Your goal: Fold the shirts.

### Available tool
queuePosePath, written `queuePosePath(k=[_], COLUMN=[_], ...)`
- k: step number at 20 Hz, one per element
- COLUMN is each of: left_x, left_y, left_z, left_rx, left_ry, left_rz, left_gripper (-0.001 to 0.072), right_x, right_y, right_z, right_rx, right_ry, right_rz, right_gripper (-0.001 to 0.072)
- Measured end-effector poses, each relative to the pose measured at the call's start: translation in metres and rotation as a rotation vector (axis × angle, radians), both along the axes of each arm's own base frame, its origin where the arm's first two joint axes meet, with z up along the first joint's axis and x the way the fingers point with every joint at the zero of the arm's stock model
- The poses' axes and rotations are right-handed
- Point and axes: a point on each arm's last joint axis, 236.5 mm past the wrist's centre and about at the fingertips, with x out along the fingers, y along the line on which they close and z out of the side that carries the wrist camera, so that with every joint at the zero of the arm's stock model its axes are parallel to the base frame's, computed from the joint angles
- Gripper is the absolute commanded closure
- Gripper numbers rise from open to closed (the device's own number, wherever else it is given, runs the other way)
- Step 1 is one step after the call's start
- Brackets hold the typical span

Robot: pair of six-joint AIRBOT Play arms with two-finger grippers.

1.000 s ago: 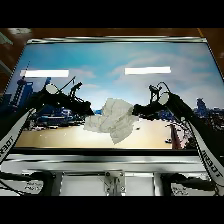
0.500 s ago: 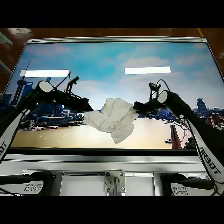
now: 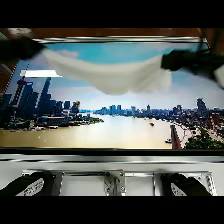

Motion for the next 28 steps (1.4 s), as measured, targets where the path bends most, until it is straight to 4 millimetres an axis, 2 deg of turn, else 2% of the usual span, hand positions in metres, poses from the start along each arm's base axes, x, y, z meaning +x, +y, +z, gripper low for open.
queuePosePath(k=[2, 4, 6, 8, 12, 16, 19, 22, 25, 28], left_x=[-0.030, -0.067, -0.099, -0.122, -0.147, -0.153, -0.147, -0.139, -0.132, -0.129], left_y=[0.025, 0.039, 0.045, 0.048, 0.043, 0.040, 0.040, 0.031, 0.012, -0.008], left_z=[0.065, 0.114, 0.139, 0.144, 0.110, 0.052, 0.002, -0.049, -0.091, -0.123], left_rx=[0.026, 0.036, 0.045, 0.062, 0.116, 0.164, 0.174, 0.167, 0.152, 0.144], left_ry=[-0.153, -0.275, -0.337, -0.338, -0.195, 0.013, 0.165, 0.295, 0.366, 0.410], left_rz=[0.093, 0.152, 0.185, 0.201, 0.163, 0.116, 0.091, 0.047, -0.012, -0.067], left_gripper=[0.0674, 0.0674, 0.0674, 0.0674, 0.0674, 0.0673, 0.0672, 0.0672, 0.0672, 0.0672], right_x=[-0.029, -0.063, -0.091, -0.110, -0.137, -0.154, -0.156, -0.142, -0.114, -0.086], right_y=[-0.011, -0.021, -0.028, -0.034, -0.023, -0.011, 0.006, 0.037, 0.075, 0.112], right_z=[0.072, 0.123, 0.148, 0.149, 0.115, 0.065, 0.030, 0.009, -0.004, -0.037], right_rx=[0.014, 0.039, 0.058, 0.055, 0.064, 0.054, 0.063, 0.113, 0.202, 0.252], right_ry=[-0.163, -0.276, -0.325, -0.304, -0.128, 0.110, 0.288, 0.393, 0.445, 0.542], right_rz=[-0.015, -0.030, -0.040, -0.048, 0.004, 0.054, 0.110, 0.209, 0.313, 0.392], right_gripper=[0.0652, 0.0652, 0.0652, 0.0652, 0.0652, 0.0652, 0.0651, 0.0651, 0.0651, 0.0652])
